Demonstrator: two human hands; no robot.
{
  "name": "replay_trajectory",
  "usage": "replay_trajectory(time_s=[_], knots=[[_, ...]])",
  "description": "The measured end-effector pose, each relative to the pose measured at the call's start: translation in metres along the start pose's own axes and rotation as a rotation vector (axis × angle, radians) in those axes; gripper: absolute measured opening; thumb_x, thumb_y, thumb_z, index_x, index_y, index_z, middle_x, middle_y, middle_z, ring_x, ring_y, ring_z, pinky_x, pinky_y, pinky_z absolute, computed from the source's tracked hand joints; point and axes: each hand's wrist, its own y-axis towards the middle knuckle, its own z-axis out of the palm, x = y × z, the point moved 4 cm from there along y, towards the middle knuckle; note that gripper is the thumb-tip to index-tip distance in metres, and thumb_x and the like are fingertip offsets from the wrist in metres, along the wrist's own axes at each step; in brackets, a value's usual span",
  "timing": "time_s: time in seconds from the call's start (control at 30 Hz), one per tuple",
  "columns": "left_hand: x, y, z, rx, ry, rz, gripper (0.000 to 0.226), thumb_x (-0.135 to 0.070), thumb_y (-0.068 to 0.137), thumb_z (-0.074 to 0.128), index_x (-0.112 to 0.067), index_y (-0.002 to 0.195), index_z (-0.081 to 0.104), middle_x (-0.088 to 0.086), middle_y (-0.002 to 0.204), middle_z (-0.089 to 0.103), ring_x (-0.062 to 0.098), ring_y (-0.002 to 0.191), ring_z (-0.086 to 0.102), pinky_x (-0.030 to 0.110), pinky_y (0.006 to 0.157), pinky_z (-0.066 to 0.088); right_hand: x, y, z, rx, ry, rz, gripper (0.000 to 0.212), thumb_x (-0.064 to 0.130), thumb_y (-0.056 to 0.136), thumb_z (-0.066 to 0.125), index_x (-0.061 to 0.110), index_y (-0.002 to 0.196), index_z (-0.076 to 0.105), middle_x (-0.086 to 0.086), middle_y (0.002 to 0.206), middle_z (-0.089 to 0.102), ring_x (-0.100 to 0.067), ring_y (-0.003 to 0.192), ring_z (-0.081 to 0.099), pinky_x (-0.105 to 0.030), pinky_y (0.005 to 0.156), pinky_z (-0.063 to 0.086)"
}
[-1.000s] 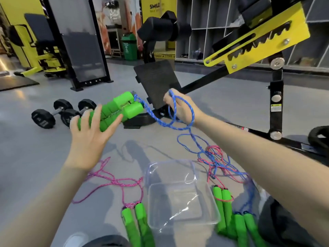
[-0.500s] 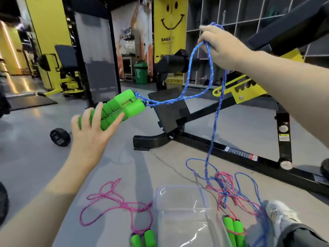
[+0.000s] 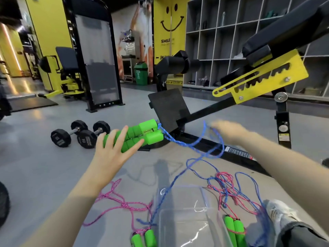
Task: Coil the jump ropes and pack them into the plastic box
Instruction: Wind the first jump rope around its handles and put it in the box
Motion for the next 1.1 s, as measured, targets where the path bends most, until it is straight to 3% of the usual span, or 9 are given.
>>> replay_trajectory(time_s=[0.07, 0.13, 0.27, 0.4, 0.53, 0.63, 0.83, 1.0, 1.1], knots=[[-0.011, -0.008, 0.005, 0.039, -0.027, 0.061, 0.071, 0.009, 0.078, 0.036, -0.026, 0.141, 0.039, 0.031, 0.129, 0.049, 0.044, 0.101, 0.055, 0.055, 0.085, 0.039, 0.007, -0.012, 0.061, 0.314, -0.002, 0.010, 0.053, 0.011, 0.097, 0.034, 0.031, 0.146, 0.025, -0.003, 0.154, 0.022, -0.027, 0.130, 0.041, -0.038, 0.098, 0.042], [-0.022, -0.011, 0.009, 0.060, -0.061, 0.100, 0.067, 0.008, 0.084, 0.024, -0.026, 0.140, 0.040, 0.031, 0.128, 0.052, 0.045, 0.099, 0.057, 0.055, 0.083, 0.043, 0.015, -0.018, 0.089, 0.440, 0.082, 0.038, 0.072, -0.001, 0.092, 0.031, 0.034, 0.150, 0.006, -0.003, 0.159, 0.004, -0.026, 0.138, 0.032, -0.034, 0.104, 0.037], [-0.042, -0.015, 0.020, 0.073, -0.073, 0.151, 0.080, 0.007, 0.071, 0.044, -0.027, 0.143, 0.036, 0.031, 0.132, 0.045, 0.044, 0.104, 0.050, 0.056, 0.085, 0.041, 0.054, -0.012, 0.087, 0.281, 0.739, 0.059, 0.056, 0.012, 0.097, 0.040, 0.027, 0.148, 0.021, -0.005, 0.152, 0.032, -0.019, 0.137, 0.034, -0.028, 0.111, 0.025], [-0.057, -0.007, 0.022, 0.110, -0.114, 0.121, 0.084, 0.010, 0.069, 0.034, -0.027, 0.144, 0.036, 0.032, 0.135, 0.042, 0.044, 0.107, 0.045, 0.057, 0.086, 0.040, 0.090, -0.023, 0.081, 0.271, 1.259, 0.019, 0.056, 0.018, 0.088, 0.057, 0.032, 0.139, 0.038, 0.005, 0.137, 0.048, -0.009, 0.126, 0.044, -0.024, 0.105, 0.031], [-0.073, 0.001, 0.023, 0.110, -0.134, 0.129, 0.081, 0.007, 0.073, 0.041, -0.027, 0.145, 0.034, 0.032, 0.136, 0.038, 0.044, 0.108, 0.045, 0.057, 0.086, 0.039, 0.107, -0.035, 0.092, 0.102, 1.230, 0.040, 0.014, 0.025, 0.096, 0.048, 0.026, 0.109, 0.050, -0.008, 0.091, 0.067, -0.023, 0.084, 0.066, -0.040, 0.089, 0.050], [-0.082, 0.001, 0.022, 0.108, -0.157, 0.146, 0.081, 0.006, 0.073, 0.042, -0.026, 0.147, 0.030, 0.031, 0.140, 0.033, 0.044, 0.108, 0.044, 0.056, 0.084, 0.038, 0.109, -0.046, 0.105, -0.139, 1.085, 0.201, 0.022, 0.034, 0.098, 0.036, 0.013, 0.096, 0.043, -0.013, 0.072, 0.061, -0.031, 0.059, 0.059, -0.042, 0.066, 0.050], [-0.091, 0.004, 0.017, 0.078, -0.182, 0.117, 0.068, 0.006, 0.085, 0.037, -0.022, 0.146, 0.030, 0.028, 0.141, 0.033, 0.044, 0.109, 0.043, 0.055, 0.086, 0.037, 0.100, -0.054, 0.102, -0.347, 0.926, 0.203, 0.022, 0.035, 0.100, 0.029, 0.017, 0.109, 0.038, -0.006, 0.070, 0.053, -0.037, 0.071, 0.053, -0.037, 0.060, 0.035], [-0.080, -0.004, 0.016, 0.116, -0.277, 0.100, 0.065, 0.009, 0.090, 0.004, -0.015, 0.145, 0.029, 0.031, 0.139, 0.031, 0.044, 0.111, 0.040, 0.055, 0.087, 0.033, 0.071, -0.057, 0.090, -0.548, 0.546, -0.118, 0.049, 0.042, 0.094, 0.020, 0.019, 0.132, 0.040, -0.010, 0.099, 0.053, -0.037, 0.073, 0.056, -0.042, 0.059, 0.047], [-0.084, -0.004, 0.015, 0.135, -0.326, 0.065, 0.065, 0.007, 0.091, -0.002, -0.012, 0.142, 0.033, 0.030, 0.139, 0.030, 0.044, 0.111, 0.039, 0.055, 0.087, 0.031, 0.066, -0.054, 0.096, -0.639, 0.636, -0.038, 0.043, 0.036, 0.097, 0.024, 0.020, 0.134, 0.039, -0.009, 0.107, 0.054, -0.031, 0.082, 0.057, -0.039, 0.065, 0.049]])
